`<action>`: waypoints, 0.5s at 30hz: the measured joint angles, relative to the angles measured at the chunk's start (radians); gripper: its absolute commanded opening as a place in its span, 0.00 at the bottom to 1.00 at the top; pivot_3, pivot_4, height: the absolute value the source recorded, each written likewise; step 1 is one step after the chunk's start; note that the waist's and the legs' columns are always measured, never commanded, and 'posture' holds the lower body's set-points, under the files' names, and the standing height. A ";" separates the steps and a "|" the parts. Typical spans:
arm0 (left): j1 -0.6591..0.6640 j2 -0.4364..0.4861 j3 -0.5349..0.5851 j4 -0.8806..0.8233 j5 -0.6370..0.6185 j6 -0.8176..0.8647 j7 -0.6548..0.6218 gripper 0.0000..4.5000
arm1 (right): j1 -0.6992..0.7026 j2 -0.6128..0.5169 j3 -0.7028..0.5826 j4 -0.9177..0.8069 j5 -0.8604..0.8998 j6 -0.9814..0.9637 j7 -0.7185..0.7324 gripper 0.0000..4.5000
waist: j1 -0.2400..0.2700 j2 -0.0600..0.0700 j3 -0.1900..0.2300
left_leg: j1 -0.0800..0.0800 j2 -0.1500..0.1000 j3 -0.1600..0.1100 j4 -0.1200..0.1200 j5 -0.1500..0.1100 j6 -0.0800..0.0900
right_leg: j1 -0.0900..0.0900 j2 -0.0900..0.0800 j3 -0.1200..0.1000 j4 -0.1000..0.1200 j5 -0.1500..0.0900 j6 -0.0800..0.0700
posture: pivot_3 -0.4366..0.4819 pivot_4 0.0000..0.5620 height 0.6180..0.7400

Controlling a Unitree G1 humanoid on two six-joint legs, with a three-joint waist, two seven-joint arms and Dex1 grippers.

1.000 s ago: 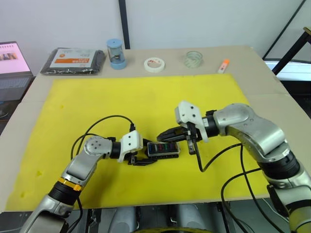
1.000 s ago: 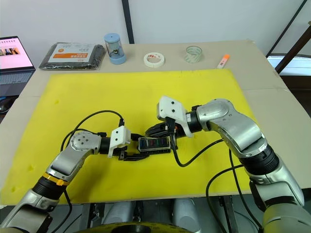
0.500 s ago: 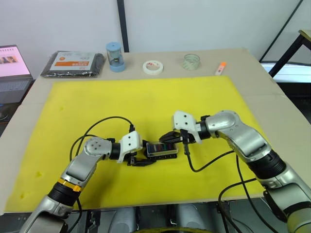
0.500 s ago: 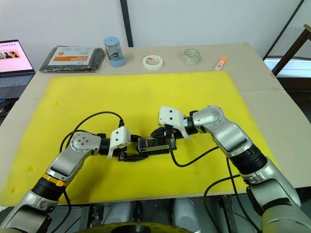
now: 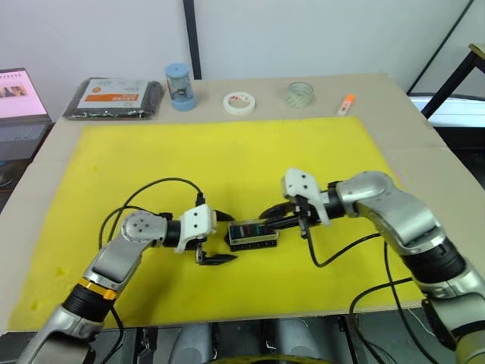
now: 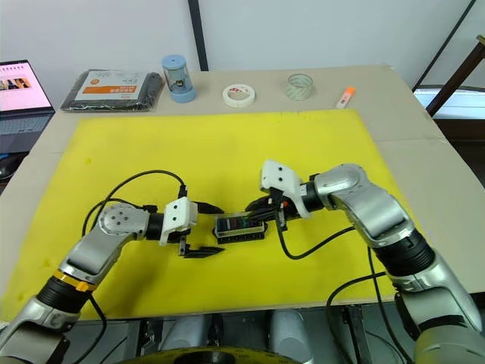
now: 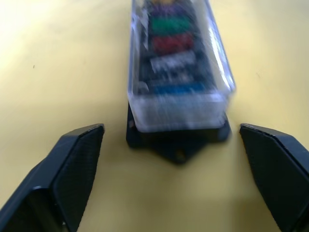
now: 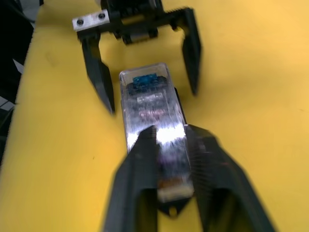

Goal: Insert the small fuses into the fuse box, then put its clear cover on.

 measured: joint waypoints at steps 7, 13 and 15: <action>0.088 0.239 0.278 -0.227 -0.267 0.261 -0.065 1.00 | -0.008 -0.156 -0.093 -0.012 0.034 -0.007 0.093 1.00 | 0.004 0.001 0.002 | -0.005 0.000 0.000 0.001 0.000 0.000 | -0.004 -0.001 -0.001 0.000 0.000 0.000 | 0.48 0.27 1.00; 0.203 0.387 0.571 -0.318 -0.458 0.473 -0.091 1.00 | 0.078 -0.357 -0.189 0.010 0.022 -0.085 0.185 1.00 | 0.002 0.001 0.003 | -0.005 -0.001 0.000 0.000 0.000 0.000 | -0.003 0.001 -0.001 -0.002 0.000 0.000 | 0.48 0.27 1.00; 0.247 0.412 0.658 -0.333 -0.475 0.504 -0.093 1.00 | 0.122 -0.413 -0.232 0.035 0.003 -0.129 0.204 1.00 | 0.002 0.002 0.004 | -0.004 -0.001 0.001 0.000 0.000 0.000 | -0.002 0.001 -0.001 -0.002 0.000 0.000 | 0.48 0.27 1.00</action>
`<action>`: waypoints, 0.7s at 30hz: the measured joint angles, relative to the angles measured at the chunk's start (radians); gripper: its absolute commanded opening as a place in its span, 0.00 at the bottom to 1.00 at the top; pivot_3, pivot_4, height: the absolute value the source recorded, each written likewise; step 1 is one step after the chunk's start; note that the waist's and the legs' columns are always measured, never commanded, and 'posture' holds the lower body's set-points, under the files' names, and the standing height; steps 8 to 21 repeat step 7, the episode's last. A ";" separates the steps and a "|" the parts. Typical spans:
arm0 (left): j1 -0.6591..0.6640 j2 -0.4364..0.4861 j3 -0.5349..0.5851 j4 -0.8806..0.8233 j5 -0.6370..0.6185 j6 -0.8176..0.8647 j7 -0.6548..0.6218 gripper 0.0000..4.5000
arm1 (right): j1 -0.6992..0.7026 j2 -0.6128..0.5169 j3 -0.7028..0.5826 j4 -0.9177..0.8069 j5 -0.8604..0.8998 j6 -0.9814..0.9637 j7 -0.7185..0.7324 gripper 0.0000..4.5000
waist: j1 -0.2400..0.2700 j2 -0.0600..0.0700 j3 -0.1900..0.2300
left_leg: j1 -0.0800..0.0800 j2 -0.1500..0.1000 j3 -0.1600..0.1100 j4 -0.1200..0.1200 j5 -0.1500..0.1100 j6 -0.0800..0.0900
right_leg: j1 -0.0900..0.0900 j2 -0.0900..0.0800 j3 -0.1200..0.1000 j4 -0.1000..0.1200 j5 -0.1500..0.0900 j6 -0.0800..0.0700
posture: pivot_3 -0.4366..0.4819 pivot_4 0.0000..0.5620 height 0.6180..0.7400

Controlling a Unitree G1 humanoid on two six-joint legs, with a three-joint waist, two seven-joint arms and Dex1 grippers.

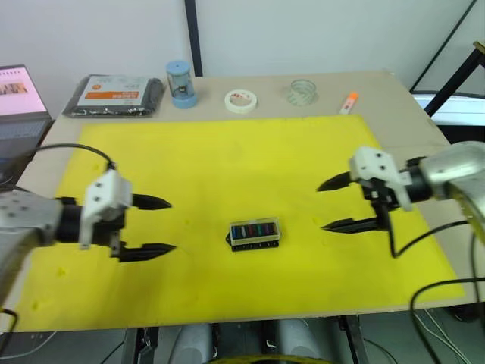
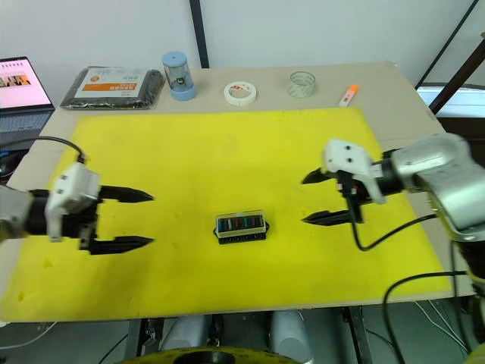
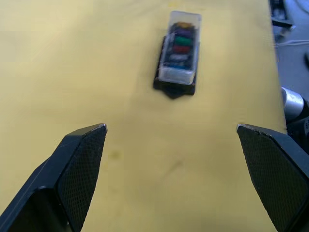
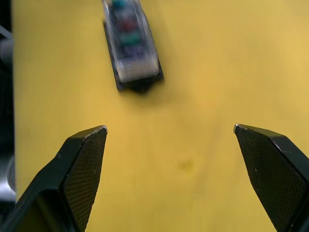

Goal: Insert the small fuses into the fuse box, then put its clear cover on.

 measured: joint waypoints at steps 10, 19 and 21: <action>0.130 0.026 0.138 -0.010 -0.004 0.027 -0.065 1.00 | 0.142 -0.136 -0.160 0.069 -0.016 -0.054 0.050 1.00 | 0.000 0.001 0.001 | 0.001 0.001 0.001 0.000 0.002 -0.004 | 0.000 0.002 0.000 0.000 -0.001 -0.001 | 0.48 0.27 1.00; 0.130 0.026 0.138 -0.010 -0.004 0.027 -0.065 1.00 | 0.142 -0.136 -0.160 0.069 -0.016 -0.054 0.050 1.00 | 0.000 0.001 0.001 | 0.001 0.001 0.001 0.000 0.002 -0.004 | 0.000 0.002 0.000 0.000 -0.001 -0.001 | 0.48 0.27 1.00; 0.130 0.026 0.138 -0.010 -0.004 0.027 -0.065 1.00 | 0.142 -0.136 -0.160 0.069 -0.016 -0.054 0.050 1.00 | 0.000 0.001 0.001 | 0.001 0.001 0.001 0.000 0.002 -0.004 | 0.000 0.002 0.000 0.000 -0.001 -0.001 | 0.48 0.27 1.00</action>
